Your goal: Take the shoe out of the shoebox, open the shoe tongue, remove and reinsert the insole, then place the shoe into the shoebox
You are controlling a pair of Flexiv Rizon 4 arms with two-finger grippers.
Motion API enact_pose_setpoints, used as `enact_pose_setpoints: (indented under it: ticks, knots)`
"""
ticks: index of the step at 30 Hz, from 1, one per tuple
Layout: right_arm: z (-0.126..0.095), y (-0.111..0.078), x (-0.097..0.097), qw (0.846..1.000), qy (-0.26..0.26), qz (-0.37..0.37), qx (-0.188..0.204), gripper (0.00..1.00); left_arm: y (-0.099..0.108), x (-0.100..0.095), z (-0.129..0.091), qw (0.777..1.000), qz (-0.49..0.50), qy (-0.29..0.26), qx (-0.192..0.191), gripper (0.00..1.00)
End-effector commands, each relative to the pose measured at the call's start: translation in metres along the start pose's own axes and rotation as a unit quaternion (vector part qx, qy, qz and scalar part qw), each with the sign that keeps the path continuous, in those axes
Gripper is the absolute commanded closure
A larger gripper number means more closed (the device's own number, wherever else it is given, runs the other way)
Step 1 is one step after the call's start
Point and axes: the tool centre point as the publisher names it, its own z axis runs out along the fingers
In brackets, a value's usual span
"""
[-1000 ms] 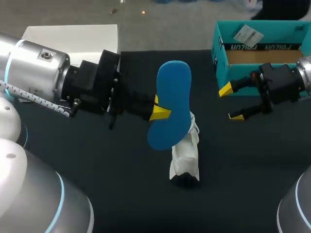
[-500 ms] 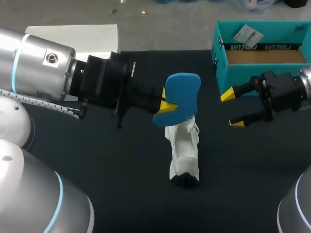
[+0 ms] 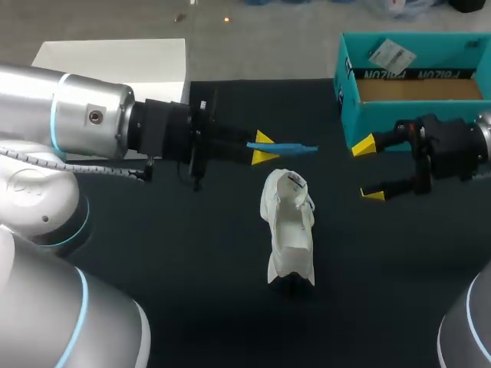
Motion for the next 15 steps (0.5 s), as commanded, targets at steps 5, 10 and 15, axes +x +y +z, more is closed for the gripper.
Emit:
enact_pose_setpoints:
  ticks: [5,10,15]
  knots:
    - [-0.002,-0.002,0.003,1.0,0.012,0.001,0.001,0.0,0.009,-0.008,0.009,0.989,0.117,0.014,0.084,1.0]
    - [-0.001,0.003,0.012,1.0,0.009,-0.009,-0.001,0.0,0.009,-0.008,0.009,0.989,0.117,0.014,0.084,1.0]
    - [-0.002,0.01,0.027,0.999,-0.006,-0.025,-0.048,0.0,0.028,-0.011,0.013,0.98,0.186,-0.04,0.058,1.0]
